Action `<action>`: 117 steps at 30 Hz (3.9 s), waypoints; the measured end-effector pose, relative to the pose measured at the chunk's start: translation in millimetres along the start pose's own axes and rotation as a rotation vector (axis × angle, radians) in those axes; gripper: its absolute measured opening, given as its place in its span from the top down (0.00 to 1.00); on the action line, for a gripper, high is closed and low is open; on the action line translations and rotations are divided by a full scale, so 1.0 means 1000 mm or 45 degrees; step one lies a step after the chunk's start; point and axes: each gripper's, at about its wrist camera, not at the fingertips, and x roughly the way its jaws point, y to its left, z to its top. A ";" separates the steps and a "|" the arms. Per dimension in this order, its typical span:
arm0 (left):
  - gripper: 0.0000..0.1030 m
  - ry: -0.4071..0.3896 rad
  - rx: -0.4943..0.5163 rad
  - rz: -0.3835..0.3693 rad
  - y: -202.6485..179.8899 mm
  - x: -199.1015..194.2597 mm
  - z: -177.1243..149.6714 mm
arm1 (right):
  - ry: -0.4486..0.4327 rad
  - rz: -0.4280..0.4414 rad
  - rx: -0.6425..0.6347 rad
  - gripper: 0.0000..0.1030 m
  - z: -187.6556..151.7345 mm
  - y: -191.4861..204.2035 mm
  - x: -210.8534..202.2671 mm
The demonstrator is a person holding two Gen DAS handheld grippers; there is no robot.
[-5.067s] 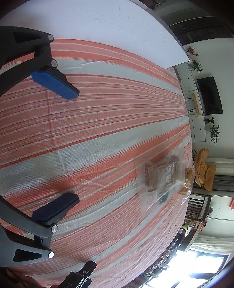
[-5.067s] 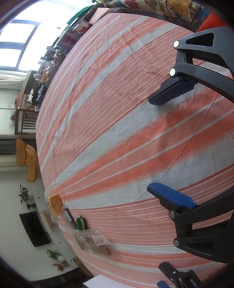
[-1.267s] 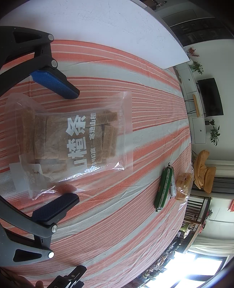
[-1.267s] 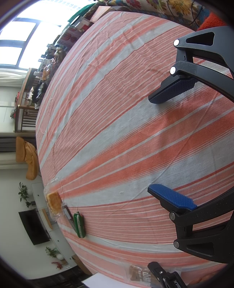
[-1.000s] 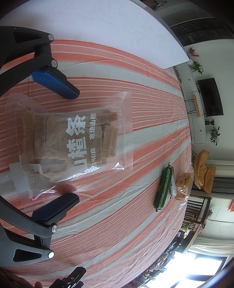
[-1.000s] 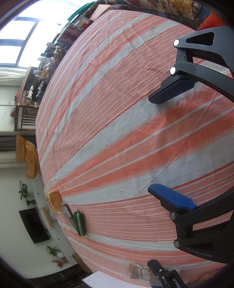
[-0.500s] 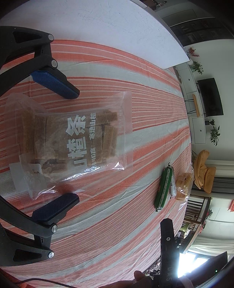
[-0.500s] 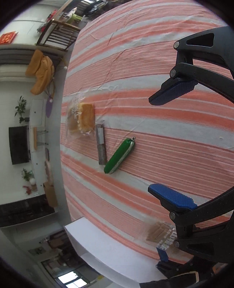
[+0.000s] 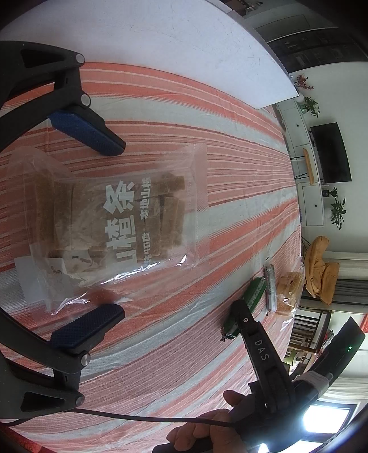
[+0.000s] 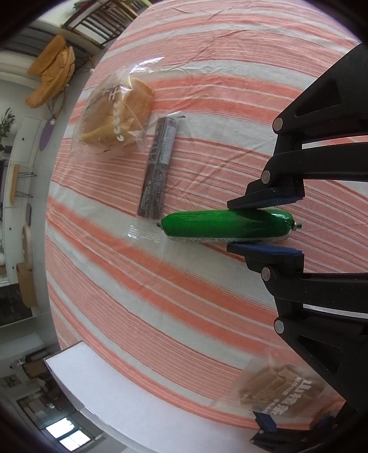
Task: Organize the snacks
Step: 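Grasp the green sausage snack with the right gripper while the left gripper holds the bag, then lift the green sausage snack with the right gripper, then carry both snacks into the cardboard box and open both grippers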
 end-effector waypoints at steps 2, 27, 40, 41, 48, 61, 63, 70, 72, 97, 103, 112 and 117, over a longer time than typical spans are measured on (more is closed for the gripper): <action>0.00 0.000 0.000 0.000 0.000 0.000 0.000 | 0.003 0.009 0.040 0.77 -0.024 0.001 -0.010; 0.00 0.000 -0.001 0.000 0.000 0.001 0.000 | -0.379 -0.099 0.661 0.73 -0.228 0.014 -0.092; 0.00 0.000 -0.001 0.000 0.000 0.001 0.000 | -0.339 -0.280 0.527 0.70 -0.221 0.038 -0.086; 0.00 0.000 -0.001 0.000 0.000 0.001 0.000 | -0.330 -0.310 0.504 0.70 -0.220 0.042 -0.085; 0.00 0.000 -0.001 0.000 0.000 0.001 0.000 | -0.321 -0.325 0.469 0.63 -0.219 0.044 -0.083; 0.00 0.000 -0.001 0.000 0.000 0.001 0.000 | -0.317 -0.326 0.472 0.56 -0.219 0.044 -0.083; 0.00 0.000 -0.001 0.000 0.000 0.001 0.000 | -0.317 -0.326 0.470 0.55 -0.218 0.043 -0.083; 0.00 0.000 -0.001 0.000 0.000 0.001 0.000 | -0.316 -0.325 0.470 0.54 -0.218 0.043 -0.083; 0.00 0.000 -0.001 0.000 0.000 0.001 0.000 | -0.316 -0.325 0.470 0.54 -0.218 0.043 -0.083; 0.00 -0.001 -0.001 0.000 0.000 0.001 0.000 | -0.313 -0.318 0.459 0.48 -0.217 0.046 -0.081; 0.00 0.033 0.008 -0.003 0.000 0.001 0.002 | -0.224 -0.235 0.505 0.41 -0.207 0.039 -0.081; 0.53 0.121 0.033 -0.132 -0.007 -0.023 0.005 | -0.130 0.012 0.699 0.78 -0.208 0.007 -0.088; 0.54 0.136 -0.155 -0.390 0.002 -0.050 -0.017 | -0.273 0.349 0.960 0.78 -0.247 -0.007 -0.102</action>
